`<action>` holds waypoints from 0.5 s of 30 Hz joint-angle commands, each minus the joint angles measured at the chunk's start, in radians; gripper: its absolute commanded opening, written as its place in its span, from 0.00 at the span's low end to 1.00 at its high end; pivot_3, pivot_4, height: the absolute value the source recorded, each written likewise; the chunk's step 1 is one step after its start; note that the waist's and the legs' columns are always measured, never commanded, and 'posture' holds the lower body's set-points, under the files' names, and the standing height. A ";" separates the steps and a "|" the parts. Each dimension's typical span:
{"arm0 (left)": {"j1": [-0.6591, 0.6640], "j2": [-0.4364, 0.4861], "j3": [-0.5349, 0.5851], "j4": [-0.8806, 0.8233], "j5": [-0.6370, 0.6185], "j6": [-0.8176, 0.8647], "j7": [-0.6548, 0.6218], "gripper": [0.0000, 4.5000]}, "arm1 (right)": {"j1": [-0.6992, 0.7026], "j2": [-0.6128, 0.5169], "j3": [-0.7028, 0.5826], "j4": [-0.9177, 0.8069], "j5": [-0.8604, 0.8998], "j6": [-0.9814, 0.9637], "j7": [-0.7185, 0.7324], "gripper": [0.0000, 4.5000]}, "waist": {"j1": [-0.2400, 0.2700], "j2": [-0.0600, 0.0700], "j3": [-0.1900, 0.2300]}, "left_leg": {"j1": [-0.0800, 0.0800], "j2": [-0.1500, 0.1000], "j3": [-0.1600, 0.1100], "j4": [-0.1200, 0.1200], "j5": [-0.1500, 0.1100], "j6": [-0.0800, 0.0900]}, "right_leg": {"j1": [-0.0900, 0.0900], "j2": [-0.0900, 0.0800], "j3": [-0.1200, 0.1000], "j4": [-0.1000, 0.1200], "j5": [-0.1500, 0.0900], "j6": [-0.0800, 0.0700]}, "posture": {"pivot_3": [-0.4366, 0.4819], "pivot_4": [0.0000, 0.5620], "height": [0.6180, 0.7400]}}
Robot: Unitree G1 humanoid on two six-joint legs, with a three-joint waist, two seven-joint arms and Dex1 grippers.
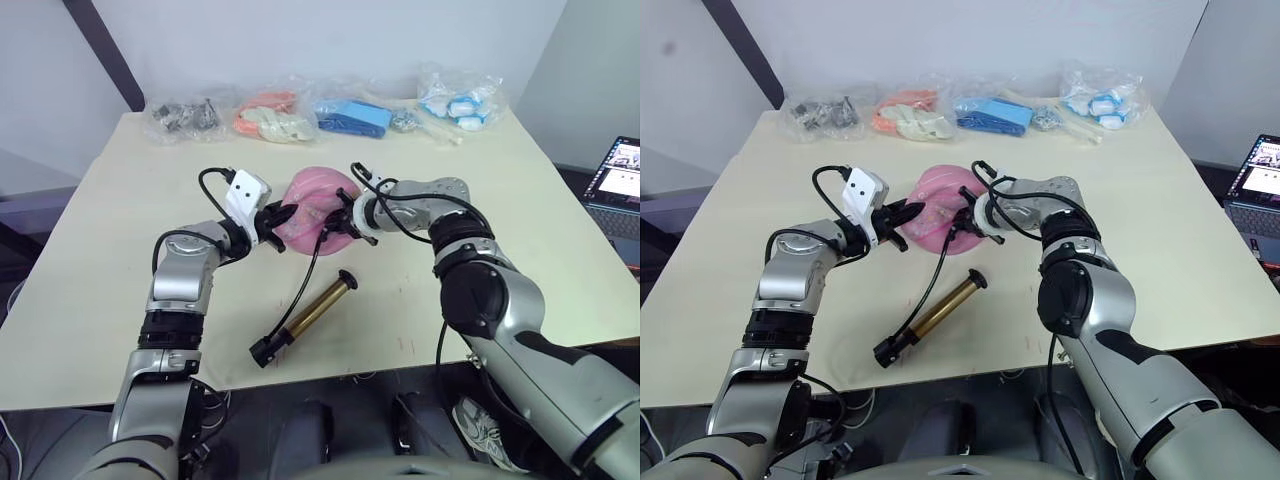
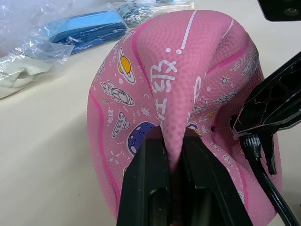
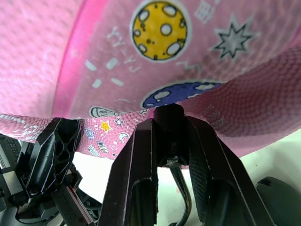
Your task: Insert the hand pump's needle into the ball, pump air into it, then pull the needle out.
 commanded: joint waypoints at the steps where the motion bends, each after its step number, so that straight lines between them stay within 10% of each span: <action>1: 0.049 -0.059 -0.142 0.014 -0.011 0.045 -0.105 0.01 | -0.049 0.054 0.006 0.008 0.030 -0.132 0.033 0.08 | -0.001 0.000 0.000 | 0.000 0.000 0.000 0.000 0.000 0.000 | 0.000 0.000 0.000 0.000 0.000 0.000 | 0.48 0.27 1.00; 15: 0.048 -0.057 -0.130 0.024 -0.009 0.051 -0.110 0.01 | -0.051 0.043 -0.003 0.089 0.039 -0.252 0.024 0.08 | -0.011 0.000 -0.002 | 0.008 0.001 -0.002 -0.004 0.000 0.000 | 0.004 0.003 0.002 0.000 -0.004 -0.003 | 0.48 0.27 1.00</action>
